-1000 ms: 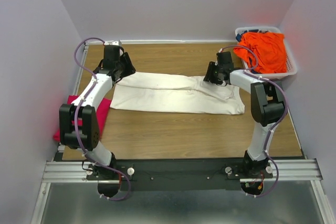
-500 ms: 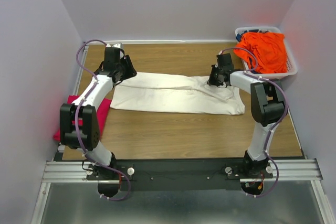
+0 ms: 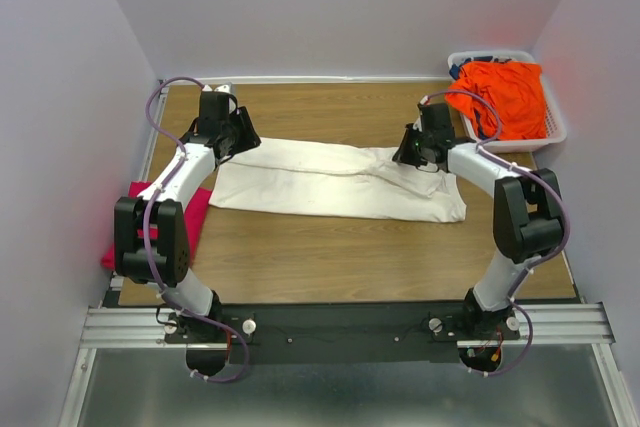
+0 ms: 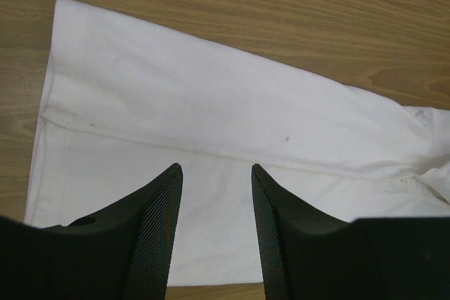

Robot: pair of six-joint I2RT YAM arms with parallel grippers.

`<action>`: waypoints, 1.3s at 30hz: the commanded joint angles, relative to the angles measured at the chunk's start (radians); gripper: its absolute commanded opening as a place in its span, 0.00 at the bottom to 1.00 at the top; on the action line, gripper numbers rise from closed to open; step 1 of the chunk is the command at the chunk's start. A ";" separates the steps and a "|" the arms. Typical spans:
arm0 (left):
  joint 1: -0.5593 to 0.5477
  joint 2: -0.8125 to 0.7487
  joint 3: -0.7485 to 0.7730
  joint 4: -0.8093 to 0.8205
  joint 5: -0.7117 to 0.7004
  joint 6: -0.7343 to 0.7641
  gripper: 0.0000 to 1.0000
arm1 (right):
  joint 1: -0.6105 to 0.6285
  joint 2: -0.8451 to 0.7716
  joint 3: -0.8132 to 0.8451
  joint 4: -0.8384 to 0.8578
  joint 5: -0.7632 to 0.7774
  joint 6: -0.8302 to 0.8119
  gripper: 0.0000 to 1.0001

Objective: Fold and stack the t-shirts
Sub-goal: Fold the tshirt

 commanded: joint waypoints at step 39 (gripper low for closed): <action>-0.070 0.015 -0.009 0.005 0.037 -0.013 0.52 | -0.002 -0.308 -0.203 -0.091 0.259 0.068 0.60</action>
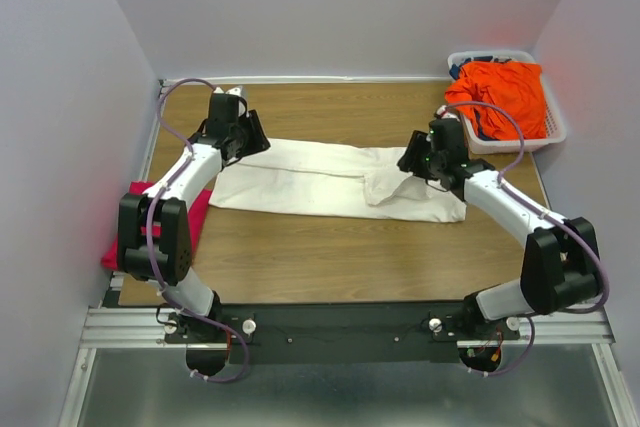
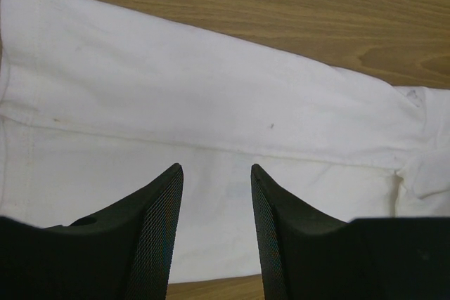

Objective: Fold and stack the t-shirts
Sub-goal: Fold the tshirt

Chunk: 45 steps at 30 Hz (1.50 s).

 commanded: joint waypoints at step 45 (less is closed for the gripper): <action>-0.544 0.406 0.214 0.095 0.148 -0.111 0.49 | -0.144 -0.094 -0.156 -0.114 0.132 0.119 0.47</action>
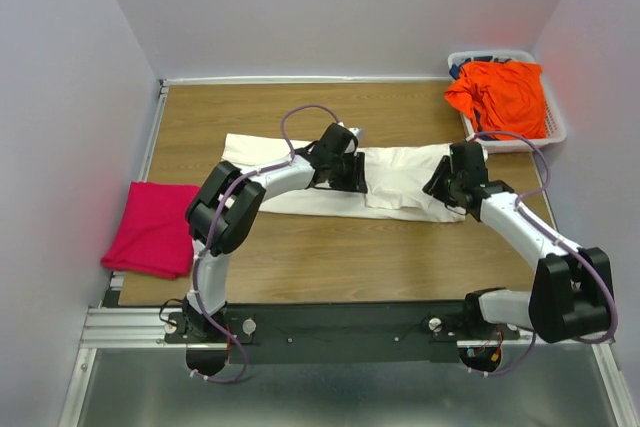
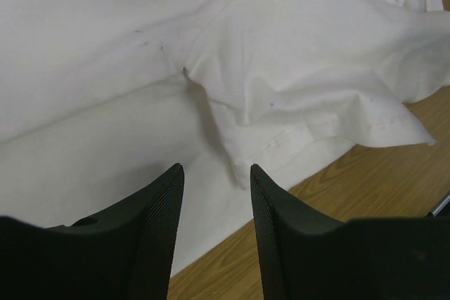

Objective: Fold and stack the t-shirts
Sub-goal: Fold the tshirt

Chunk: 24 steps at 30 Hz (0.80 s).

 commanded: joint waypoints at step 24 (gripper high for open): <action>-0.028 0.061 0.061 0.010 0.048 0.011 0.13 | -0.028 0.266 0.087 0.092 0.103 0.000 0.46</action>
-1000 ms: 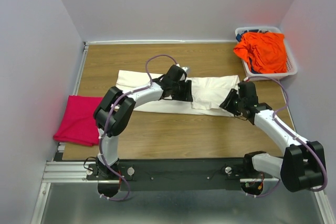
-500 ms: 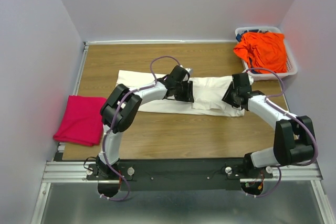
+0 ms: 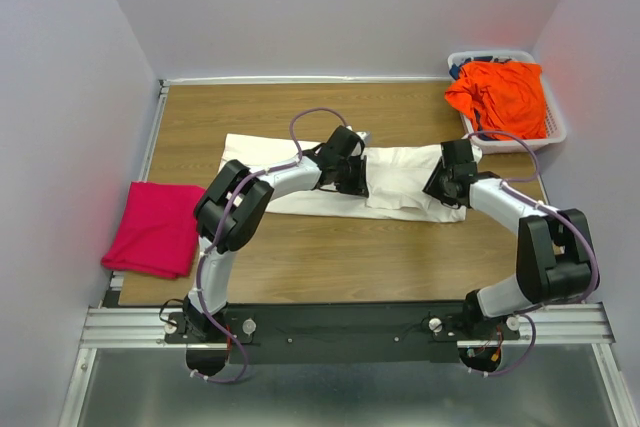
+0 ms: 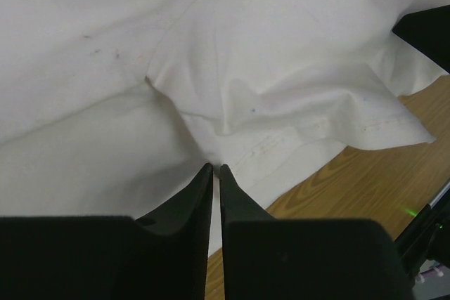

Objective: Fold and stack the t-shirts
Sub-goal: Fold the tshirt

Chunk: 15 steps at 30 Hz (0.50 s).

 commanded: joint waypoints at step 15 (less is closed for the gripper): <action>0.031 -0.068 -0.028 -0.007 -0.049 0.009 0.00 | -0.037 0.038 0.030 0.062 -0.020 0.008 0.37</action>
